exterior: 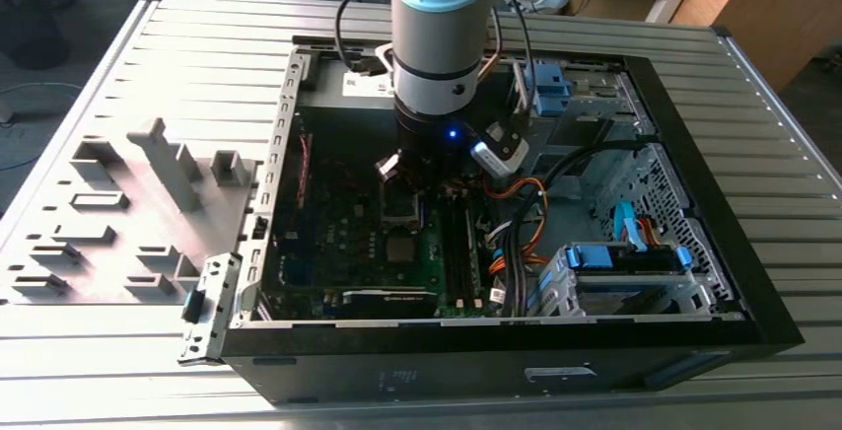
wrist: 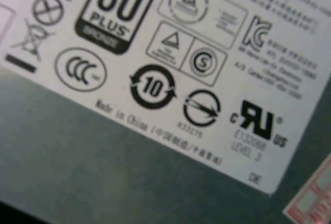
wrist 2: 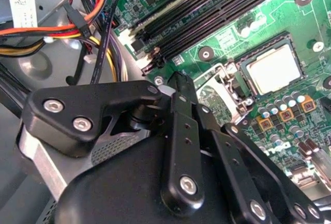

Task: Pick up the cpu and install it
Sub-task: 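Close the cpu cover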

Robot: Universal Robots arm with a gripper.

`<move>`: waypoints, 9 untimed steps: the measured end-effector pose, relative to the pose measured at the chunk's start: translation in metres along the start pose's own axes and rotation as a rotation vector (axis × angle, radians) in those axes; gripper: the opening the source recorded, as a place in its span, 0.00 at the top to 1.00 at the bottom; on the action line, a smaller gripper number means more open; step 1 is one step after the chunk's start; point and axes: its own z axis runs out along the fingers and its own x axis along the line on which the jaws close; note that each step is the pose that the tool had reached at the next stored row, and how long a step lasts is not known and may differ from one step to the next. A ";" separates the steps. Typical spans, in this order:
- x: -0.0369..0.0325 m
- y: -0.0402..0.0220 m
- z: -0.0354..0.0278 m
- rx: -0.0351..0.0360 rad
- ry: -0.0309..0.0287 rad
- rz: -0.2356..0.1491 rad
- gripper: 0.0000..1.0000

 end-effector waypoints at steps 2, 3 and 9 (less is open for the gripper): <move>0.0013 0.0006 -0.0001 -0.0021 -0.0015 0.000 0.89; 0.0018 0.0009 -0.0001 -0.0027 -0.0019 0.000 0.89; 0.0025 0.0011 -0.0001 -0.0033 -0.0022 0.000 0.89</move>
